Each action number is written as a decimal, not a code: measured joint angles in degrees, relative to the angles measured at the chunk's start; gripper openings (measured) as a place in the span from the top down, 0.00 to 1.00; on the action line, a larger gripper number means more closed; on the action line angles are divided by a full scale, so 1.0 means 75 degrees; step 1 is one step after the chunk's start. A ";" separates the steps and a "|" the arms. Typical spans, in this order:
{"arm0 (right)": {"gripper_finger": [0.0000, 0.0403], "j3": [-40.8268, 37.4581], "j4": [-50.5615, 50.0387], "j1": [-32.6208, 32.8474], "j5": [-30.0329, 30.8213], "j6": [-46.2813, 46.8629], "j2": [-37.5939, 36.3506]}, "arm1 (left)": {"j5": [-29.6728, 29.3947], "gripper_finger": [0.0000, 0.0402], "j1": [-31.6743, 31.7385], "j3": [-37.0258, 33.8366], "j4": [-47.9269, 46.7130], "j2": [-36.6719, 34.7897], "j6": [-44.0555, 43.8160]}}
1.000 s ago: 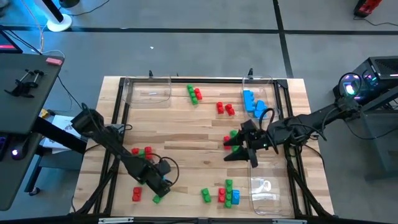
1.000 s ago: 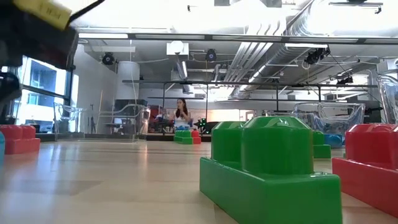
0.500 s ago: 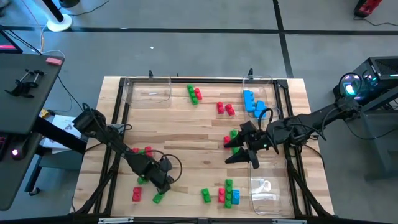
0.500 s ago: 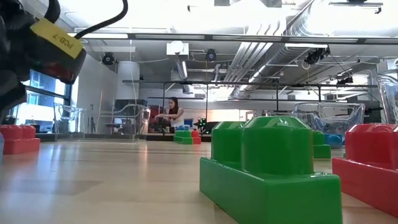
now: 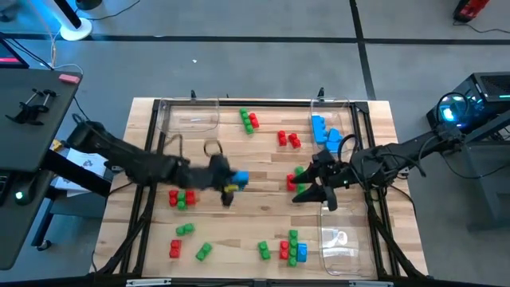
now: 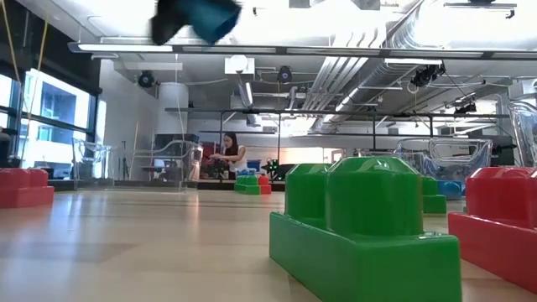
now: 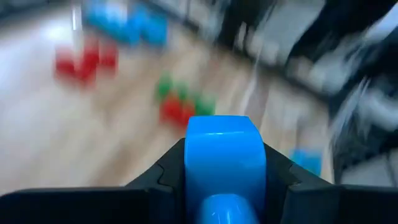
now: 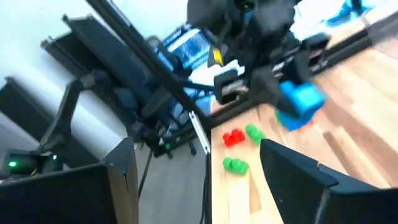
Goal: Sort blocks
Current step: Put the blue game piece into the top right transparent bin
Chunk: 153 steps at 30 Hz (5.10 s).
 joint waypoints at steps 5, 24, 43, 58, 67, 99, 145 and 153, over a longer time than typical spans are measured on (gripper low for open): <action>0.44 0.0000 0.0880 0.0000 0.0500 -0.0352 -0.0005 | 0.0647 0.75 0.1440 0.0012 0.2328 -0.0028 0.1424; 0.44 0.0000 0.2959 -0.1557 0.2014 -0.2956 -0.0549 | 0.4007 0.75 0.4081 0.4571 0.5342 0.6002 0.1373; 0.44 0.0000 0.2816 -0.2451 0.1616 -0.2752 -0.0557 | 0.4853 0.38 0.4650 1.0572 0.2798 1.0059 0.2547; 0.44 0.0000 0.2885 -0.2567 0.1160 -0.3156 -0.0832 | 0.9422 0.33 0.4954 1.0622 -0.6115 0.7427 0.4472; 0.44 0.0000 0.1499 -0.2565 0.0519 -0.2988 -0.0901 | 0.7223 0.40 0.3685 0.6969 -0.5503 0.4483 0.4242; 0.99 0.1822 -0.3778 0.1373 -0.3780 0.5692 0.4119 | 0.5232 0.97 0.2687 -0.3174 0.2343 -0.2988 0.1784; 1.00 0.3926 -0.7744 0.1646 -0.1137 0.0915 0.6918 | 0.4351 1.00 0.2749 -0.3171 0.2358 -0.2964 0.1617; 1.00 0.3900 -0.8169 0.1234 -0.0338 0.0002 0.6945 | 0.4303 1.00 0.2749 -0.3171 0.2349 -0.2964 0.1619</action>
